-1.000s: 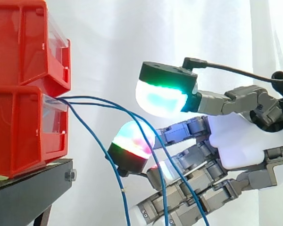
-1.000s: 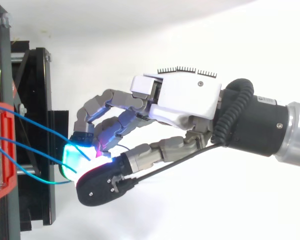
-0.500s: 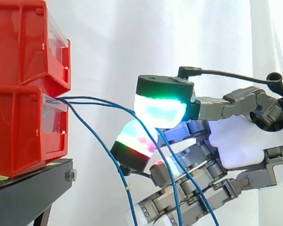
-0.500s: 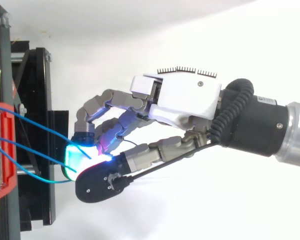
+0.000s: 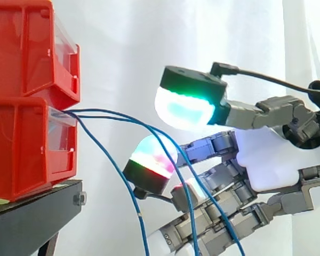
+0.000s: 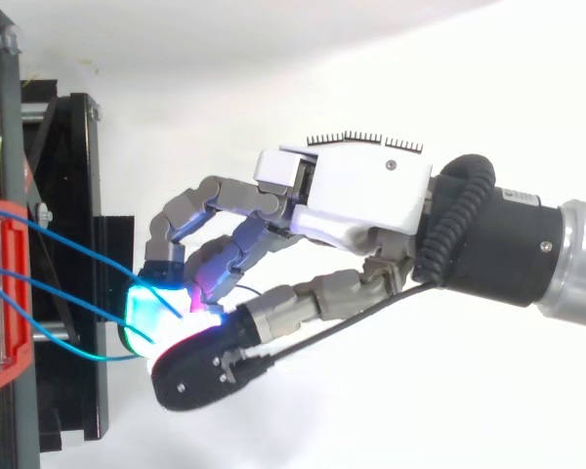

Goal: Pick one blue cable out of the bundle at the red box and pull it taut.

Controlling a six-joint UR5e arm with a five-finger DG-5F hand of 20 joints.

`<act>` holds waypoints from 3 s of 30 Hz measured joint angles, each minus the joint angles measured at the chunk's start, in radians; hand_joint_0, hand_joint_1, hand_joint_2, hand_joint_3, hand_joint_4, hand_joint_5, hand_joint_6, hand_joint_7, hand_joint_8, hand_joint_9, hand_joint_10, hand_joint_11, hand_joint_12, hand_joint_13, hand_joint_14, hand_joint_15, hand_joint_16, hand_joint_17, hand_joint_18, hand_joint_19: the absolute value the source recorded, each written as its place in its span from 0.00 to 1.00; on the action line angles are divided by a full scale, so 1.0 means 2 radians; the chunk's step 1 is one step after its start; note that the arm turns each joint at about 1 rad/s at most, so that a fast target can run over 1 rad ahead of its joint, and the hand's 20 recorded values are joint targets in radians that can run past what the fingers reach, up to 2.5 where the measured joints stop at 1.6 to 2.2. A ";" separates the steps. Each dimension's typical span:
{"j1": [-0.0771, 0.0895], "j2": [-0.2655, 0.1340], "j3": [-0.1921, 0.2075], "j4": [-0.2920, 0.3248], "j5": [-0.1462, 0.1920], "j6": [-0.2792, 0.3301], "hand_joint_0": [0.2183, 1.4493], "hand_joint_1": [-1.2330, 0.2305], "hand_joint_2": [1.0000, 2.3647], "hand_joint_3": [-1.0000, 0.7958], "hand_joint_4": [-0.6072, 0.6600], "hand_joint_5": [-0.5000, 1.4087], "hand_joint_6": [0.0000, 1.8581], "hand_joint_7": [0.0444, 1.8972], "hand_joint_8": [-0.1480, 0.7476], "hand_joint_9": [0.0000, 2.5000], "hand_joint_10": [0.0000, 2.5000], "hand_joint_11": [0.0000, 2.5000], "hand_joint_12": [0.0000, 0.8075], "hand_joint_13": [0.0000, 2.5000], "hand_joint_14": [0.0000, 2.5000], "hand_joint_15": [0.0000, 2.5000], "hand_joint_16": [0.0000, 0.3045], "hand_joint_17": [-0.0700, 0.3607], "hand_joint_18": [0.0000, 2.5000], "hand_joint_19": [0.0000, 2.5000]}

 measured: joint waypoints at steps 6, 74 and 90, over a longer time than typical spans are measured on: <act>0.000 0.000 0.000 0.000 0.000 0.000 0.27 0.42 0.00 0.28 0.52 0.18 0.49 0.51 0.54 0.42 0.00 0.46 0.50 0.25 0.00 0.13 0.17 0.44 0.24 0.10; -0.001 0.000 0.005 -0.002 0.005 -0.008 0.30 0.43 0.01 0.36 0.54 0.16 0.50 0.49 0.53 0.37 0.00 0.45 0.50 0.23 0.00 0.14 0.18 0.44 0.21 0.10; -0.001 0.000 0.029 -0.025 0.040 -0.063 0.32 0.40 0.01 0.37 0.55 0.16 0.50 0.48 0.53 0.37 0.00 0.45 0.50 0.22 0.00 0.13 0.18 0.44 0.21 0.09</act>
